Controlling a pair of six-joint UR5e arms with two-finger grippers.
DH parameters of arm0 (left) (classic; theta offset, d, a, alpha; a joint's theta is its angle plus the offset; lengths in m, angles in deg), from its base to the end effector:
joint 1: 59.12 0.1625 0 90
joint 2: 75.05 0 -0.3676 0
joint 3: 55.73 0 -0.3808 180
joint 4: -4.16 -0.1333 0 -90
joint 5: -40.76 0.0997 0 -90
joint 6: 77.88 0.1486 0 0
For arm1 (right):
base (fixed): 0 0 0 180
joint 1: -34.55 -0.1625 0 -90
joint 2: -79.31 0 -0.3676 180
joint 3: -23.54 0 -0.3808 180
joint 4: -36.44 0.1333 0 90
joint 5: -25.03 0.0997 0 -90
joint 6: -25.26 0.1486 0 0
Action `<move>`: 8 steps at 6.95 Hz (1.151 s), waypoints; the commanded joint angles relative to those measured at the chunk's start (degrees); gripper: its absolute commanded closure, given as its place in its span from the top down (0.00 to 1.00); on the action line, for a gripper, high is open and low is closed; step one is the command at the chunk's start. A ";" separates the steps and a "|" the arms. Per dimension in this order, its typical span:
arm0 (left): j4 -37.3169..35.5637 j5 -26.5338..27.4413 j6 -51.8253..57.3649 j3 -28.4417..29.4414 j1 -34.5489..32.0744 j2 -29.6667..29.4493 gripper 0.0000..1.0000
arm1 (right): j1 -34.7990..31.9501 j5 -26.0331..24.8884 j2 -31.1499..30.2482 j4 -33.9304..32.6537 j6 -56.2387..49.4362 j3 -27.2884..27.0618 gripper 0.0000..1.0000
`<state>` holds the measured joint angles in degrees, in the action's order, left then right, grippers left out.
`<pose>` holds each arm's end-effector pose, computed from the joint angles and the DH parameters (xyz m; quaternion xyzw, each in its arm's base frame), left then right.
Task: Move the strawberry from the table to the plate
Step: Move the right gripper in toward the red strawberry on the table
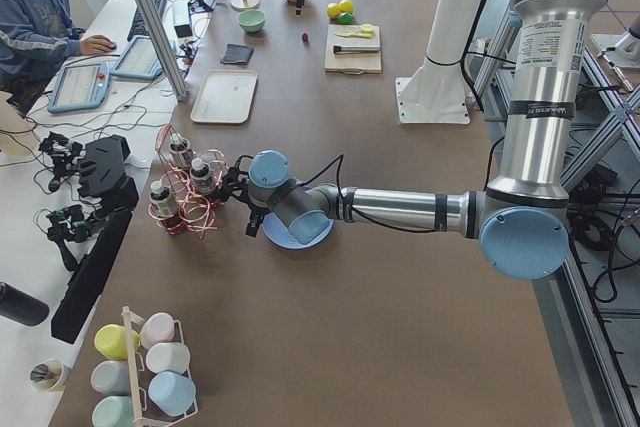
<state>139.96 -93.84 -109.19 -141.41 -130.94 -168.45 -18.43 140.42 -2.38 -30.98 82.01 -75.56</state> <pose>0.1434 -0.5295 0.5402 0.1739 0.4663 0.0461 0.8661 -0.2931 -0.5043 0.4511 0.0772 -0.3847 0.0830 0.9161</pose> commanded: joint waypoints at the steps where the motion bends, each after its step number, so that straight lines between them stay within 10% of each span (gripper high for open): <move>1: 0.07 -0.05 0.11 0.08 0.01 -0.03 0.99 | 4.27 -3.50 2.32 0.01 0.29 2.41 0.88; 8: -0.02 -0.14 0.11 0.33 0.01 -0.47 0.99 | 8.16 -5.53 4.70 2.72 2.67 4.97 0.81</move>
<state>139.89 -93.97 -109.08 -141.35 -130.93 -168.85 -10.34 134.64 2.26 -30.00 85.07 -70.58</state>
